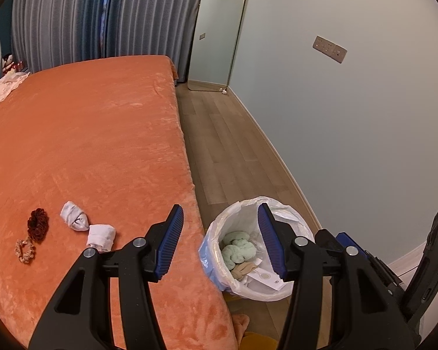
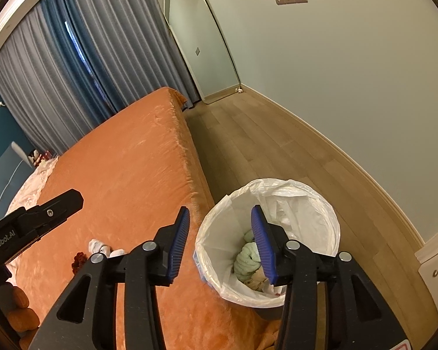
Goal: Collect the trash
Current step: 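Move both tools back over the two scrunchies on the bed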
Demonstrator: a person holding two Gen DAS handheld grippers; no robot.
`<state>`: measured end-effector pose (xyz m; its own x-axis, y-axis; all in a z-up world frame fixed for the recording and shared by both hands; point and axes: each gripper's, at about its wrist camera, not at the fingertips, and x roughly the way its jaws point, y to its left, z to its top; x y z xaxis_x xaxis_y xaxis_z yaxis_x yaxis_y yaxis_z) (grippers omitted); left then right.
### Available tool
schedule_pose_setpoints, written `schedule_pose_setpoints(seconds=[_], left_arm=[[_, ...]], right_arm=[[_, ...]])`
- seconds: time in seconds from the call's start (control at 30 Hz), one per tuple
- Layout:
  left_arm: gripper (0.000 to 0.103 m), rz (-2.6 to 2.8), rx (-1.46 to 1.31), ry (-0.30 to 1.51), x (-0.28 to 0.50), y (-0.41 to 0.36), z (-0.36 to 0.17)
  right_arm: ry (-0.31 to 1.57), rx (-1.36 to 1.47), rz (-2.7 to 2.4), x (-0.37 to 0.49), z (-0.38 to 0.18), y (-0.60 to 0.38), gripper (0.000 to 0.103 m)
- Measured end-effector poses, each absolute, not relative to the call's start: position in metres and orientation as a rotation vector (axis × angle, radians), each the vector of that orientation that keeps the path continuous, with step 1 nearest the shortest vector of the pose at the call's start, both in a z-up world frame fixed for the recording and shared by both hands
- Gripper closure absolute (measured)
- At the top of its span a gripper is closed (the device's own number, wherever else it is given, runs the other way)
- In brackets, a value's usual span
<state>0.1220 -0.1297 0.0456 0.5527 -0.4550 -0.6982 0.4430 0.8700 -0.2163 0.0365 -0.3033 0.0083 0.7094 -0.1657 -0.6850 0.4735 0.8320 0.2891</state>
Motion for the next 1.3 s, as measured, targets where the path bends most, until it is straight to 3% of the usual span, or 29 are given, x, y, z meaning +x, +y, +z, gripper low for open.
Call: schedule_pose_setpoints(seconds=[0.77, 0.93, 1.3], left_arm=[[0.046, -0.388, -0.093, 0.851, 0.143, -0.032, 0.028], [0.038, -0.313, -0.124, 0.864, 0.149, 0.006, 0.017], [0.035, -0.165, -0.196, 0.916, 0.167, 0.098, -0.016]], right_arm=[[0.740, 0.359, -0.279, 0.072, 0.018, -0.220, 0.043], [0.752, 0.331, -0.253, 0.085, 0.016, -0.195, 0.040], [0.793, 0.288, -0.149, 0.113, 0.001, -0.123, 0.039]])
